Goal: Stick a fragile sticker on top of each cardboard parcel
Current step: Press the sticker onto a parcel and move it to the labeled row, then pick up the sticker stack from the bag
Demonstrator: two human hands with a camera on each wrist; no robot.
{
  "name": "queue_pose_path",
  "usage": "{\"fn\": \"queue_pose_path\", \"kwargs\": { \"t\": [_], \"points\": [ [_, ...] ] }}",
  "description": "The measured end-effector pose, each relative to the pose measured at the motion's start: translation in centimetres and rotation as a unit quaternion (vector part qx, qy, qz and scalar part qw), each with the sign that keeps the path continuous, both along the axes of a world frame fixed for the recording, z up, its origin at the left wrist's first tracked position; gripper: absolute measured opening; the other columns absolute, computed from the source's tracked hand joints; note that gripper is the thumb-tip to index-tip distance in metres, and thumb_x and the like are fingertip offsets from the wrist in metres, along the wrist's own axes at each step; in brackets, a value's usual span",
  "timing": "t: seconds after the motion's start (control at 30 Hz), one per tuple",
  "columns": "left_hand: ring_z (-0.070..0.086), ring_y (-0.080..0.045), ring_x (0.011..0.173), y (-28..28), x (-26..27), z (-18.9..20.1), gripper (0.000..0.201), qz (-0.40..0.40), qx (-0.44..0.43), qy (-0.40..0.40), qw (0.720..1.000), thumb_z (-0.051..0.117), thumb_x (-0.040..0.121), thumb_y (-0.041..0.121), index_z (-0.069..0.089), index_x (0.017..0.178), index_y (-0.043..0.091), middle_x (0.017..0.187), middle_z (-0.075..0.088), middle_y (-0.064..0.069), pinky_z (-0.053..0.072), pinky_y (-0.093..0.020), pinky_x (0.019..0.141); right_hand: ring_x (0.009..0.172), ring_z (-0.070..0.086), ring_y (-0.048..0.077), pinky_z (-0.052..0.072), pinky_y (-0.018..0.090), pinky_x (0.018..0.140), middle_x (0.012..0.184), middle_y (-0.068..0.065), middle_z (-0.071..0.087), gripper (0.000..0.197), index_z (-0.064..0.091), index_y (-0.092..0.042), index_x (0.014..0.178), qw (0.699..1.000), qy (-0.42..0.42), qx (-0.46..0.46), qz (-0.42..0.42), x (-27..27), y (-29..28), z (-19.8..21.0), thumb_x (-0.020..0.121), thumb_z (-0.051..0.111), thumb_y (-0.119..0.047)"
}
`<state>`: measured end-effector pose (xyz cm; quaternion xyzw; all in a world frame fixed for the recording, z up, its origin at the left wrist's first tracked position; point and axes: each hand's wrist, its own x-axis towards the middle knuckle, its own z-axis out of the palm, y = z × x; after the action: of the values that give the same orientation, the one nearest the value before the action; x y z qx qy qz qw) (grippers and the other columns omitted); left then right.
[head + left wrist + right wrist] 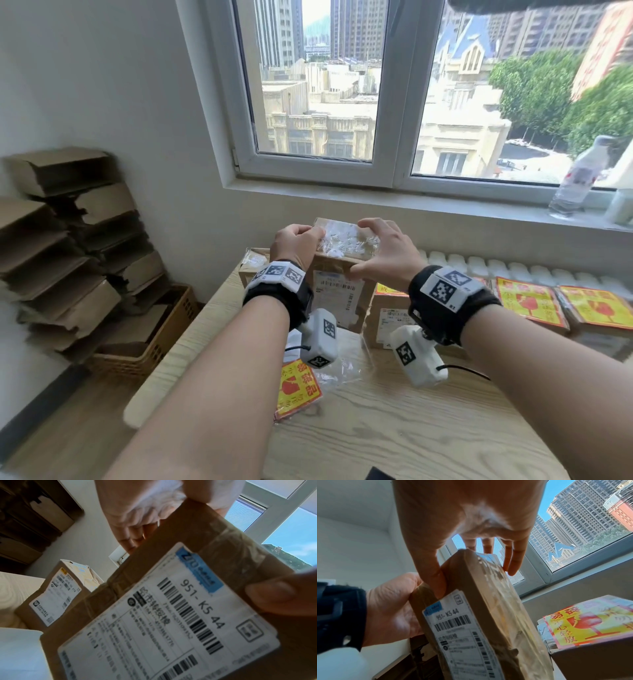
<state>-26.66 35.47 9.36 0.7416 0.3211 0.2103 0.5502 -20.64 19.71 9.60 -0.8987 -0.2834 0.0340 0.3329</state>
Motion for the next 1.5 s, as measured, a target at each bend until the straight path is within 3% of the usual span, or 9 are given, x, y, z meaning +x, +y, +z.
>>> {"fn": "queue_pose_path", "kwargs": {
  "t": [0.13, 0.23, 0.37, 0.57, 0.77, 0.93, 1.17, 1.4, 1.5],
  "points": [
    [0.069, -0.026, 0.088, -1.7, -1.9, -0.1, 0.027, 0.007, -0.011, 0.014, 1.0, 0.062, 0.061, 0.041, 0.069, 0.076, 0.02, 0.087, 0.073, -0.001, 0.056, -0.042, 0.086, 0.119, 0.047, 0.023, 0.045, 0.043, 0.098, 0.134, -0.001, 0.046, 0.088, 0.041, -0.032, 0.136, 1.0, 0.009, 0.007, 0.012, -1.7, -1.8, -0.3, 0.057, 0.079, -0.04],
    [0.066, -0.026, 0.089, -2.6, -2.8, -0.7, 0.017, 0.007, 0.005, 0.036, 0.999, 0.064, 0.076, 0.038, 0.065, 0.072, 0.021, 0.092, 0.072, -0.003, 0.053, -0.036, 0.088, 0.118, 0.046, 0.024, 0.044, 0.044, 0.099, 0.132, 0.0, 0.047, 0.089, 0.041, -0.031, 0.136, 1.0, 0.015, 0.023, 0.015, -2.6, -3.3, -0.6, 0.056, 0.077, -0.042],
    [0.061, -0.028, 0.087, -4.2, -3.3, -1.7, 0.031, -0.012, 0.023, 0.055, 0.998, 0.06, 0.085, 0.038, 0.072, 0.097, 0.012, 0.102, 0.07, -0.011, 0.048, -0.031, 0.079, 0.116, 0.047, 0.021, 0.045, 0.044, 0.099, 0.131, 0.0, 0.047, 0.088, 0.041, -0.03, 0.137, 1.0, 0.007, 0.027, 0.014, -3.6, -5.5, -1.1, 0.06, 0.082, -0.041],
    [0.057, -0.015, 0.071, -8.3, -2.4, -3.9, 0.028, -0.076, 0.039, 0.14, 0.986, 0.061, 0.082, 0.04, 0.071, 0.096, 0.018, 0.086, 0.061, -0.001, 0.043, -0.023, 0.067, 0.127, 0.042, 0.022, 0.04, 0.046, 0.106, 0.139, 0.002, 0.044, 0.094, 0.037, -0.026, 0.142, 0.999, 0.045, 0.025, -0.008, -4.0, -10.2, -3.2, 0.061, 0.084, -0.033],
    [0.057, -0.024, 0.077, -13.2, -0.5, -6.6, 0.02, -0.126, 0.004, 0.17, 0.977, 0.07, 0.077, 0.031, 0.059, 0.069, 0.016, 0.078, 0.06, -0.004, 0.049, -0.03, 0.075, 0.135, 0.035, 0.022, 0.036, 0.047, 0.11, 0.149, 0.002, 0.035, 0.101, 0.03, -0.027, 0.146, 0.995, 0.087, -0.014, -0.049, -3.7, -15.7, -6.0, 0.062, 0.085, -0.029],
    [0.068, -0.025, 0.088, -16.8, 0.9, -9.0, 0.022, -0.186, -0.037, 0.207, 0.96, 0.072, 0.074, 0.023, 0.071, 0.094, 0.013, 0.091, 0.069, -0.006, 0.058, -0.041, 0.084, 0.133, 0.036, 0.024, 0.037, 0.045, 0.109, 0.144, 0.005, 0.033, 0.105, 0.028, -0.028, 0.147, 0.988, 0.106, -0.068, -0.089, -3.4, -19.5, -8.4, 0.06, 0.086, -0.027],
    [0.067, -0.026, 0.097, -19.3, 1.4, -11.4, 0.032, -0.243, -0.076, 0.225, 0.941, 0.074, 0.08, 0.009, 0.067, 0.111, 0.013, 0.11, 0.065, -0.01, 0.06, -0.042, 0.079, 0.133, 0.036, 0.024, 0.04, 0.038, 0.109, 0.145, 0.004, 0.026, 0.105, 0.03, -0.028, 0.146, 0.979, 0.134, -0.111, -0.102, -3.1, -22.0, -11.6, 0.059, 0.088, -0.017],
    [0.068, -0.024, 0.098, -19.7, 1.6, -12.4, 0.039, -0.265, -0.063, 0.249, 0.93, 0.074, 0.08, 0.006, 0.064, 0.117, 0.01, 0.113, 0.066, -0.009, 0.061, -0.038, 0.078, 0.131, 0.037, 0.023, 0.043, 0.038, 0.106, 0.144, 0.002, 0.024, 0.11, 0.026, -0.033, 0.148, 0.974, 0.149, -0.142, -0.097, -3.1, -22.4, -13.2, 0.058, 0.089, -0.021],
    [0.065, -0.026, 0.101, -19.5, 1.6, -12.5, 0.041, -0.26, -0.056, 0.253, 0.93, 0.075, 0.077, 0.006, 0.064, 0.117, 0.011, 0.113, 0.065, -0.009, 0.06, -0.042, 0.079, 0.132, 0.034, 0.023, 0.04, 0.041, 0.109, 0.142, 0.003, 0.026, 0.11, 0.025, -0.036, 0.147, 0.973, 0.148, -0.158, -0.082, -2.9, -22.1, -13.2, 0.057, 0.089, -0.034]
  ]
}}
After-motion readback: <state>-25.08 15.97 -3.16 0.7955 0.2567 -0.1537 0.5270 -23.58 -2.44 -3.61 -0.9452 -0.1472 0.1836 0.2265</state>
